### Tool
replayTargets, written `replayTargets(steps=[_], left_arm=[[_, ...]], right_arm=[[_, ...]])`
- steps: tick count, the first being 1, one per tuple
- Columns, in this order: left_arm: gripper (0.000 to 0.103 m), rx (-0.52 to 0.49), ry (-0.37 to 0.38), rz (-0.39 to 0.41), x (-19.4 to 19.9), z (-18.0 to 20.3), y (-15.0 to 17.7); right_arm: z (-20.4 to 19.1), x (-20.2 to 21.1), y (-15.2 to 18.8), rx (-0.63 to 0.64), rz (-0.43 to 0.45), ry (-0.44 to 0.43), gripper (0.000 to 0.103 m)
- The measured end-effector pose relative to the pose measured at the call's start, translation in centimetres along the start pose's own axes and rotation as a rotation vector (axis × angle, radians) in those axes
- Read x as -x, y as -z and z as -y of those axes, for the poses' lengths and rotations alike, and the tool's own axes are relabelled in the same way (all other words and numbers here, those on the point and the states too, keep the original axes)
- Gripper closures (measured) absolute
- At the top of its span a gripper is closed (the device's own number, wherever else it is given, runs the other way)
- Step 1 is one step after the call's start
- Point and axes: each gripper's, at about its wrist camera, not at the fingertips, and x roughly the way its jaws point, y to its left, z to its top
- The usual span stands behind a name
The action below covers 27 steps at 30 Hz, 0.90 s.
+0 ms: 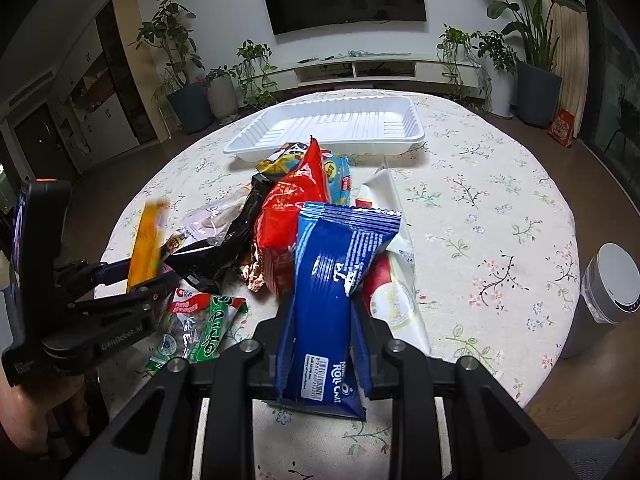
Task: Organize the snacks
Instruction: 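Grasp the orange bar with the left tool while the right tool grasps the blue biscuit pack, then lift the orange bar with the left tool while the right tool lifts the blue pack toward the tray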
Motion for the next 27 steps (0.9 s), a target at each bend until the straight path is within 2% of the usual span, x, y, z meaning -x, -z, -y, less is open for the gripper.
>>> replayTargets(steps=[9,15,17,24,26,27], left_arm=[[0.062,0.028,0.085,-0.006,1.4,-1.6,0.6],[0.06,0.043,0.077,-0.036,1.4,-1.7,1.4],[0.048,0.035,0.063,-0.048,1.3,-1.5,1.5],[0.048,0.065,0.05,-0.018,1.9,-2.2,2.0],[0.071,0.067,0.052,-0.017,1.9,-2.4,2.1],[0.071,0.069,0.054,-0.02,1.9,-2.4,2.1]], right_arm=[[0.2,0.4,0.0,-0.012,0.005,-0.018,0.075],[0.2,0.3,0.1,-0.007,0.002,-0.011,0.074],[0.1,0.2,0.2,-0.002,-0.002,-0.007,0.074],[0.0,0.0,0.2,0.007,-0.003,0.001,0.074],[0.0,0.0,0.3,0.008,-0.003,0.001,0.074],[0.0,0.0,0.3,0.007,-0.003,0.001,0.074]])
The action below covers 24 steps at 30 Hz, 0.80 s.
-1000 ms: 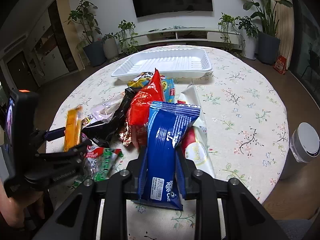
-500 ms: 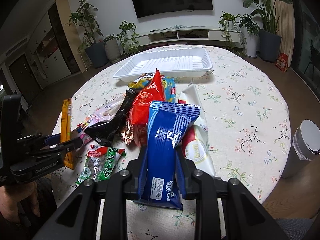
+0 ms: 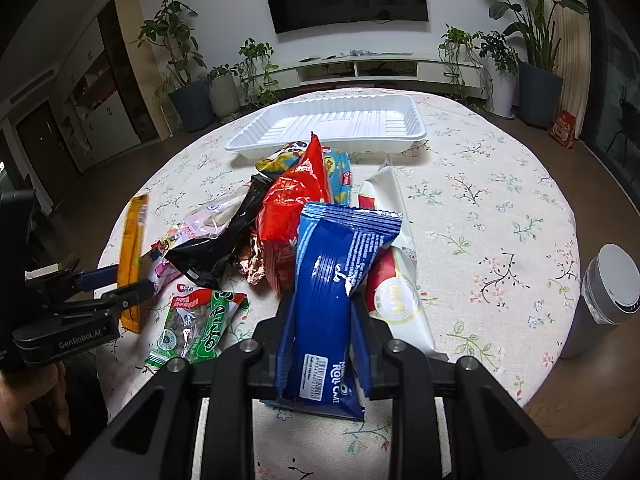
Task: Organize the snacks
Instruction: 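Lift the orange bar with the left tool while the right tool lifts the blue pack toward the tray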
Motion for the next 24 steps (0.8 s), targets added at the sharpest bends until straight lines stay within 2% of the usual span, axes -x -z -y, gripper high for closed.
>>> replayTargets(steps=[5,15,24], left_arm=[[0.077,0.001,0.03,0.033,0.7,0.1,0.0],[0.077,0.016,0.067,0.052,1.9,-0.2,0.2],[0.077,0.057,0.163,0.093,4.3,-1.6,0.5]], right_arm=[[-0.1,0.0,0.0,0.0,0.001,-0.001,0.075],[0.0,0.6,0.0,-0.013,0.028,-0.025,0.075],[1.4,1.6,-0.3,-0.105,0.027,-0.088,0.075]])
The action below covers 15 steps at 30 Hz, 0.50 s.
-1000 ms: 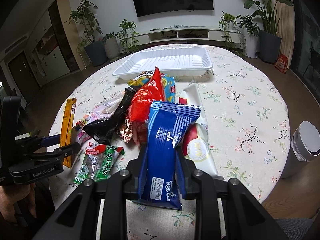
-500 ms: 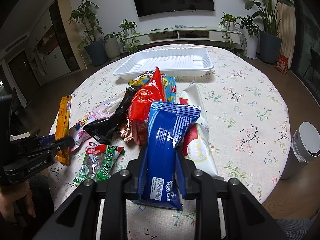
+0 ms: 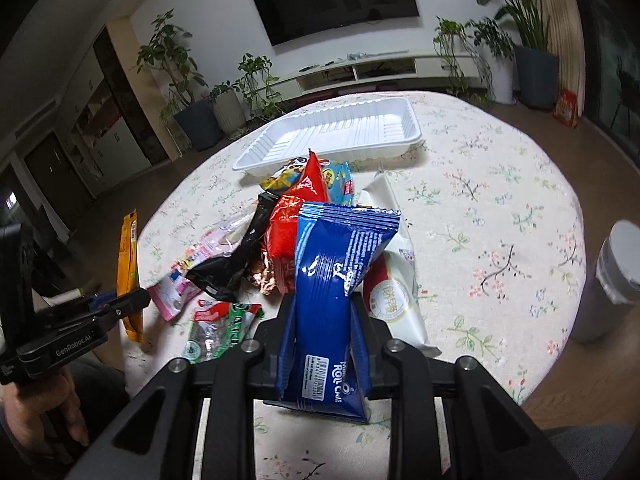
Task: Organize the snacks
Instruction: 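Lift the orange bar with the left tool while the right tool lifts the blue pack toward the tray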
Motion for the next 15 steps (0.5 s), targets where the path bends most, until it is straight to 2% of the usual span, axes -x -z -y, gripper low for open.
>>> replayTargets(steps=[10,15], left_arm=[[0.077,0.025,0.107,0.012,1.8,-0.4,-0.8],[0.077,0.014,0.143,0.005,1.7,0.2,-1.3]], right_arm=[[0.1,2.6,-0.5,-0.025,0.029,-0.026,0.075],[0.7,3.6,-1.2,-0.029,0.04,0.002,0.076]])
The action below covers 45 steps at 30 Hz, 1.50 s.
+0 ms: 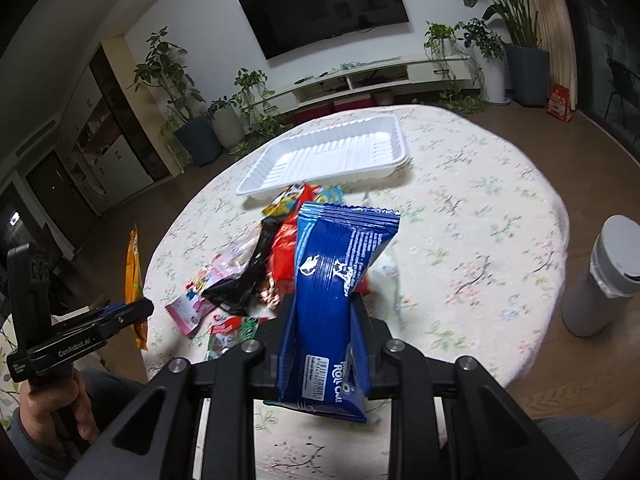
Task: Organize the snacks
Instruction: 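Lift the orange bar with the left tool while the right tool lifts the blue pack toward the tray, then lower both packets into the white tray and open both tools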
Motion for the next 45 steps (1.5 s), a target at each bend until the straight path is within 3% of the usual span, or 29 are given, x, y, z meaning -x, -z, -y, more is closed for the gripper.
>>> replayTargets(steps=[9,13,18,21,26,30,35,45], left_arm=[[0.077,-0.033,-0.01,0.016,-0.3,-1.1,-3.4],[0.077,-0.063,-0.039,0.051,-0.5,-2.0,-7.7],[0.077,-0.126,-0.067,0.063,-2.7,-1.6,-15.5],[0.077,-0.152,-0.068,0.048,-5.2,-1.0,-19.4],[0.077,-0.119,-0.061,-0.038,-11.7,-2.0,-24.0],[0.077,-0.115,-0.091,-0.117,-16.9,-2.9,-25.4],[0.077,-0.154,-0.095,-0.18,-21.6,-2.4,-25.6],[0.077,-0.168,-0.114,-0.247,-26.6,-2.6,-24.5]], right_arm=[[2.6,1.6,-2.9,-0.005,0.043,0.083,0.075],[5.0,1.9,-5.4,-0.041,0.071,0.122,0.076],[6.2,1.7,-10.8,-0.05,0.128,0.134,0.075],[5.8,0.1,-15.0,-0.033,0.155,0.121,0.075],[3.8,-6.9,-21.3,0.056,0.061,0.063,0.075],[2.7,-14.0,-23.9,0.147,-0.048,0.067,0.075],[3.8,-20.5,-24.5,0.155,-0.14,0.084,0.075],[5.1,-24.5,-22.6,0.146,-0.212,0.117,0.075]])
